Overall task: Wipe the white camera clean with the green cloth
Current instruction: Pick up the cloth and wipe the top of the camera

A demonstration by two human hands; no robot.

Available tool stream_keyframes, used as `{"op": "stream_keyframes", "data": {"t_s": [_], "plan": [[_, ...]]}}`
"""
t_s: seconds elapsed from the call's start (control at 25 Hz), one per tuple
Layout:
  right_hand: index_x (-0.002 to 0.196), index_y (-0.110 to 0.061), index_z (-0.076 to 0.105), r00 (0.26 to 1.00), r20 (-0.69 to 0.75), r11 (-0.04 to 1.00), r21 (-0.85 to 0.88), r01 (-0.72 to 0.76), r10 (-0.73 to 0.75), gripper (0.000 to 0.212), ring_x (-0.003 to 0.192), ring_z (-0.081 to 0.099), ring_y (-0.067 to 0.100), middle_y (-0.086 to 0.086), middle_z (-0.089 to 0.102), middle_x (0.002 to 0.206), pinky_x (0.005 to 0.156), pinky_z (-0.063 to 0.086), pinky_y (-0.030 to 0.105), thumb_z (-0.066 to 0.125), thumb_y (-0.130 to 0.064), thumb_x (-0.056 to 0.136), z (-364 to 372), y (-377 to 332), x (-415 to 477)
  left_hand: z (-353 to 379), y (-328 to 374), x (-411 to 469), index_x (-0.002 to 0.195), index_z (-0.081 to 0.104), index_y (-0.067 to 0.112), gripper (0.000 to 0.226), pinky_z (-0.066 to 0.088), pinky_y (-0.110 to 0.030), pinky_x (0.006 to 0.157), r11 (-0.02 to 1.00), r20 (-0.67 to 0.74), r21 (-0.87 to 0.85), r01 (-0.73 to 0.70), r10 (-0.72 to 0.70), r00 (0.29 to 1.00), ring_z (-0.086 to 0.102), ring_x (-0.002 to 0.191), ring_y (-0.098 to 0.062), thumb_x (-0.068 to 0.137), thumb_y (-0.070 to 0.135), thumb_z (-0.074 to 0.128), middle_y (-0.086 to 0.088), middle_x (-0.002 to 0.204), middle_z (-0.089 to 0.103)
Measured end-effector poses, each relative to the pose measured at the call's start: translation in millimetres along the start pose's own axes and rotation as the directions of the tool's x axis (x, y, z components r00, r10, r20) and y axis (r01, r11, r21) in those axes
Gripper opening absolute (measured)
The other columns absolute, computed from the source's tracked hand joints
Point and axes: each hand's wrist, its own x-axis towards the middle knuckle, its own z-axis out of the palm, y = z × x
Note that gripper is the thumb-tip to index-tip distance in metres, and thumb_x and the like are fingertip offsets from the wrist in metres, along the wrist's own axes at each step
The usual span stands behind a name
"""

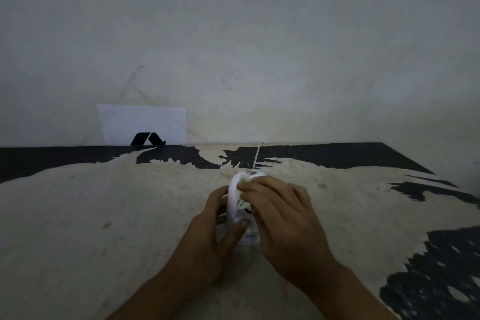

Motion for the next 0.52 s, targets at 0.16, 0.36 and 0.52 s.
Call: {"op": "stream_keyframes", "data": {"t_s": [0.16,0.36,0.52], "plan": [[0.12,-0.014,0.053,0.997,0.07,0.999,-0.033,0.014,-0.011,0.031,0.126,0.045,0.02,0.005,0.065,0.125,0.102,0.034,0.043,0.047,-0.027,0.092,0.5,-9.8,4.4,1.3,-3.0,1.2,0.114,0.026,0.05,0.049,0.04,-0.002,0.076,0.998,-0.027,0.065,-0.006,0.008,1.0,0.047,0.089,0.018,0.083,0.03,0.059,0.029,0.105,0.047],[0.117,-0.017,0.056,0.999,0.039,1.0,0.019,0.014,-0.015,0.03,0.122,0.049,0.018,0.002,0.067,0.122,0.098,0.033,0.04,0.051,-0.024,0.089,-7.6,2.3,3.3,1.4,-3.3,-0.7,0.124,0.032,0.045,0.052,0.05,-0.031,0.094,1.0,-0.005,-0.024,0.004,-0.004,1.0,0.056,0.109,-0.002,0.079,0.047,0.057,0.016,0.122,0.056],[0.118,-0.013,0.058,0.948,-0.077,0.928,0.246,-0.281,0.308,0.029,0.11,0.058,0.015,0.004,0.066,0.116,0.09,0.048,0.039,0.041,-0.022,0.098,-2.6,19.6,-7.8,1.6,-2.9,-1.5,0.131,0.029,0.038,0.066,0.047,-0.04,0.1,1.0,-0.008,-0.026,-0.001,0.001,1.0,0.052,0.116,-0.005,0.073,0.052,0.055,0.013,0.131,0.053]]}}
